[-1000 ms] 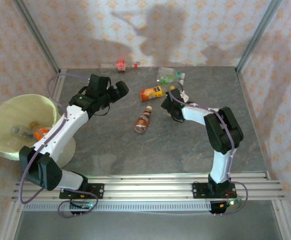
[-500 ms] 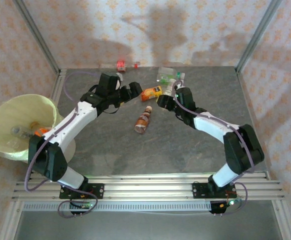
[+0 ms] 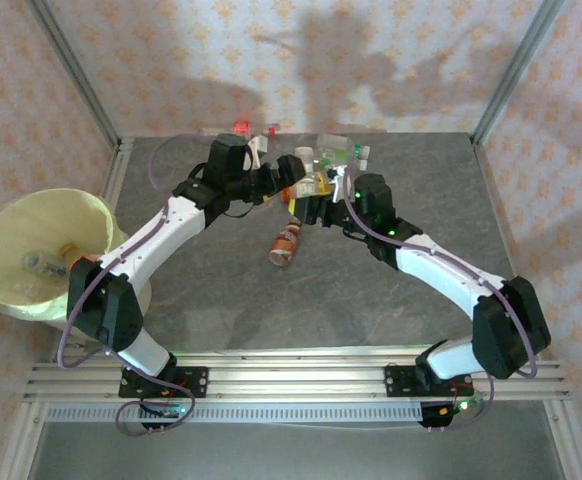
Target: Put the plastic bottles in the bin
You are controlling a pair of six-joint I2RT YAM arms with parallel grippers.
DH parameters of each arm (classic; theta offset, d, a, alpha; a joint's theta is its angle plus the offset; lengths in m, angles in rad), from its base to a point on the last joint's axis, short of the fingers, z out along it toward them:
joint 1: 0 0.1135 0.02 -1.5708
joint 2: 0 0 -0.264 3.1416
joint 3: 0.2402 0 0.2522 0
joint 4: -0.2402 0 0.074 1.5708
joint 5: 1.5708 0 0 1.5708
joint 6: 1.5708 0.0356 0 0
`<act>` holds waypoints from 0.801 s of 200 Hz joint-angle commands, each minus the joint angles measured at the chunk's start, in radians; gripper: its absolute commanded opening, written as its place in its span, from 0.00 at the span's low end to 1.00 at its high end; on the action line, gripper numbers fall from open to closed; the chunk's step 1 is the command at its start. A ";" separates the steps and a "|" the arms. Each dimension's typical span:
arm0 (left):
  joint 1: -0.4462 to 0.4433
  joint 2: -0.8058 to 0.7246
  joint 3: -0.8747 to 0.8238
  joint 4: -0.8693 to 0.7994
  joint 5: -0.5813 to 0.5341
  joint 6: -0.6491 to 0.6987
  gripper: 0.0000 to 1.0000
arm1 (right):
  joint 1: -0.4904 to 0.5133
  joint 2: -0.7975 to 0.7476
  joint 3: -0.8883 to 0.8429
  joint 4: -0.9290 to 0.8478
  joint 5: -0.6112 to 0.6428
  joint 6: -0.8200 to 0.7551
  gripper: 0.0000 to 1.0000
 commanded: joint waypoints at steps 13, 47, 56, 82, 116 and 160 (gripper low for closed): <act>-0.019 -0.007 0.106 -0.118 -0.040 0.103 0.96 | 0.024 -0.046 0.024 -0.004 -0.084 -0.110 0.59; -0.025 0.024 0.195 -0.238 -0.074 0.188 0.81 | 0.027 -0.045 0.056 -0.068 -0.120 -0.158 0.59; -0.030 0.036 0.218 -0.264 -0.083 0.204 0.77 | 0.028 -0.043 0.067 -0.085 -0.128 -0.166 0.59; -0.040 0.062 0.245 -0.269 -0.060 0.216 0.61 | 0.027 -0.039 0.075 -0.089 -0.123 -0.173 0.59; -0.055 0.065 0.246 -0.287 -0.085 0.235 0.49 | 0.028 -0.031 0.087 -0.099 -0.139 -0.175 0.59; -0.056 0.051 0.230 -0.251 -0.120 0.227 0.27 | 0.028 -0.026 0.106 -0.137 -0.147 -0.197 0.66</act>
